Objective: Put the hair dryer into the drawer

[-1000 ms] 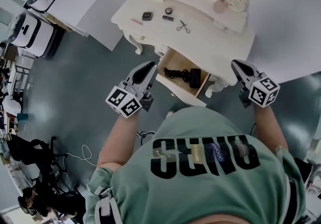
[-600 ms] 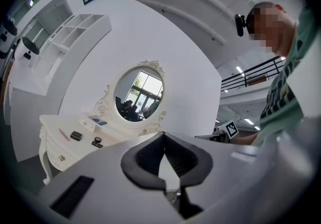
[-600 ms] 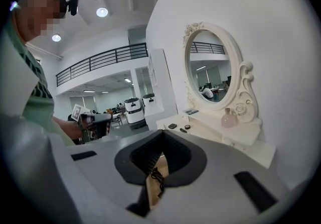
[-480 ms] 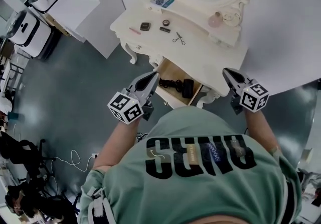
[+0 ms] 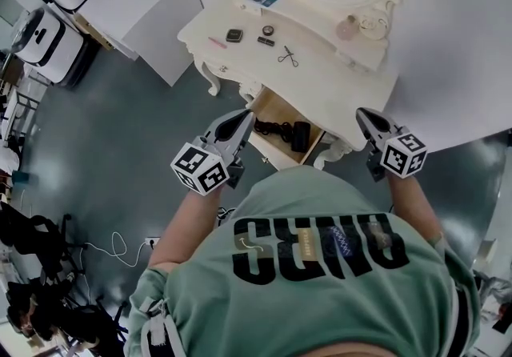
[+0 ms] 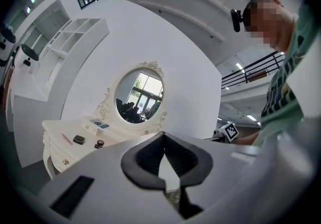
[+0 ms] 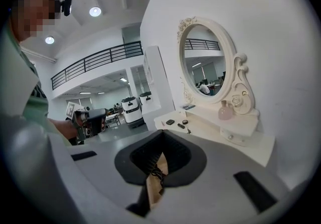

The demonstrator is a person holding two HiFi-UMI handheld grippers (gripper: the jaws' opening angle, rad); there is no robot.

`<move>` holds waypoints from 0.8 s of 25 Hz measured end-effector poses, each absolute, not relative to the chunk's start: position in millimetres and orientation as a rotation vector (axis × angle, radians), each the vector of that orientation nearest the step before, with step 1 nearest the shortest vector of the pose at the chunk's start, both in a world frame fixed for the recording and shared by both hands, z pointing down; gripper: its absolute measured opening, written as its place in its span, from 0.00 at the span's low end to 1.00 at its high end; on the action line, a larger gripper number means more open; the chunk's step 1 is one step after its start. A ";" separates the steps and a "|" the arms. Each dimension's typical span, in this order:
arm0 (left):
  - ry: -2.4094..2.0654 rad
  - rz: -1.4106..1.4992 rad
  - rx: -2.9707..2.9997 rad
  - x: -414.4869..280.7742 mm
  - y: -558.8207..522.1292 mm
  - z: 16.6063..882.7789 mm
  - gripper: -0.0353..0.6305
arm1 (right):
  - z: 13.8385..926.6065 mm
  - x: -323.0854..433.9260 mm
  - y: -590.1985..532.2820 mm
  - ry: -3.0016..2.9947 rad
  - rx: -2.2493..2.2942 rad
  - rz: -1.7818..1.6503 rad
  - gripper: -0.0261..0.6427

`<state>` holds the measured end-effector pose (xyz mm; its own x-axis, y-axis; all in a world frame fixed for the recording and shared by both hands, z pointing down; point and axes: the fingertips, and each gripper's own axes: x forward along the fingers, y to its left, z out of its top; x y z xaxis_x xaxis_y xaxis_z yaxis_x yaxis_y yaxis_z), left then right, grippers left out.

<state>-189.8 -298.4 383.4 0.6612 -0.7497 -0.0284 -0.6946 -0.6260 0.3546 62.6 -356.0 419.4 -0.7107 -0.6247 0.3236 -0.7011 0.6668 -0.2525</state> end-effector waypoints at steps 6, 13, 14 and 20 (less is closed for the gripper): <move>-1.157 -0.236 2.569 -188.9 -295.5 385.0 0.07 | 418.7 58.4 -353.0 -2.680 1.046 0.506 0.03; -1.159 -0.231 2.558 -189.0 -291.2 387.6 0.07 | 420.7 55.3 -348.7 -2.673 1.020 0.497 0.03; -1.159 -0.231 2.557 -188.9 -290.8 387.9 0.07 | 421.1 54.9 -348.5 -2.672 1.018 0.497 0.03; -1.166 -0.231 2.555 -190.7 -289.7 390.1 0.07 | 423.3 52.1 -348.1 -2.673 1.005 0.485 0.03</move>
